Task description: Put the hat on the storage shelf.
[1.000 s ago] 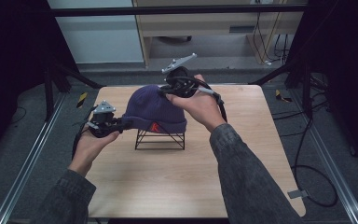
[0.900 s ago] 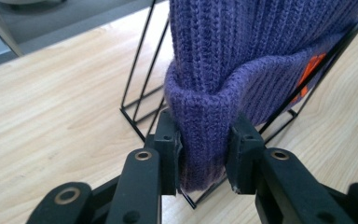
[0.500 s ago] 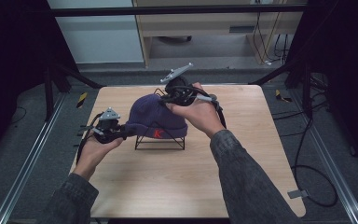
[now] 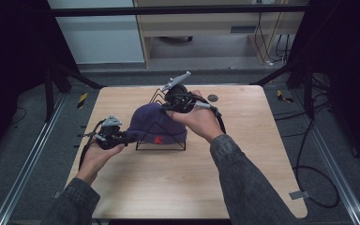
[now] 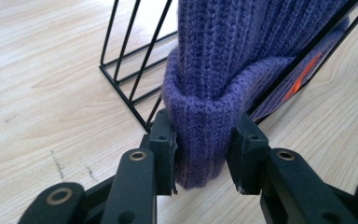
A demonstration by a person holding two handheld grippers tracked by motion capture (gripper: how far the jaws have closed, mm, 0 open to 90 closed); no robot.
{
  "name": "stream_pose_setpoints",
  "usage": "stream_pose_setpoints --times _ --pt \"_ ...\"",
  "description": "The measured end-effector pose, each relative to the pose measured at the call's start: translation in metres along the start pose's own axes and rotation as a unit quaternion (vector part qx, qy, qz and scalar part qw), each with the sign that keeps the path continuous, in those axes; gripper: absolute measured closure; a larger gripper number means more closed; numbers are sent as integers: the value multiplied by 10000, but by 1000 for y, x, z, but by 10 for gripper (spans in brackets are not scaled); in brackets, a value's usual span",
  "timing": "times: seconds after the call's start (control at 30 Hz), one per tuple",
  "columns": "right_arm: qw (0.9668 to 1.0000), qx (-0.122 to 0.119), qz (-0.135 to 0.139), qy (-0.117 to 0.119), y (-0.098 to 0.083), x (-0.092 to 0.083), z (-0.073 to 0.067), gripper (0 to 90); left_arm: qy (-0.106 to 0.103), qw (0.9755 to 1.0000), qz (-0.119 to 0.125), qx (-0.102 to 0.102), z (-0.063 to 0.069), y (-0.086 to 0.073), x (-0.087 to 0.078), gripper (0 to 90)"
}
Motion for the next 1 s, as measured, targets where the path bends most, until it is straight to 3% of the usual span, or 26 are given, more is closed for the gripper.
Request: stream_pose_setpoints --times 0.53,1.0 --pt "9999 13 -165 45 -13 8 -4 790 4 9998 -187 -39 -3 -10 8 606" --pt "9998 31 -174 112 -16 6 -7 726 52 9998 -118 -170 -4 -20 4 613"
Point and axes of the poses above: each handheld gripper's, and its own axes: x roughly forward along the jaws, y roughly out of its top, z roughly to its right, the point moved 9 cm from there along x, roughly forward along the jaws, and after that the axes turned 15 degrees about -y, right-handed, at the moved point
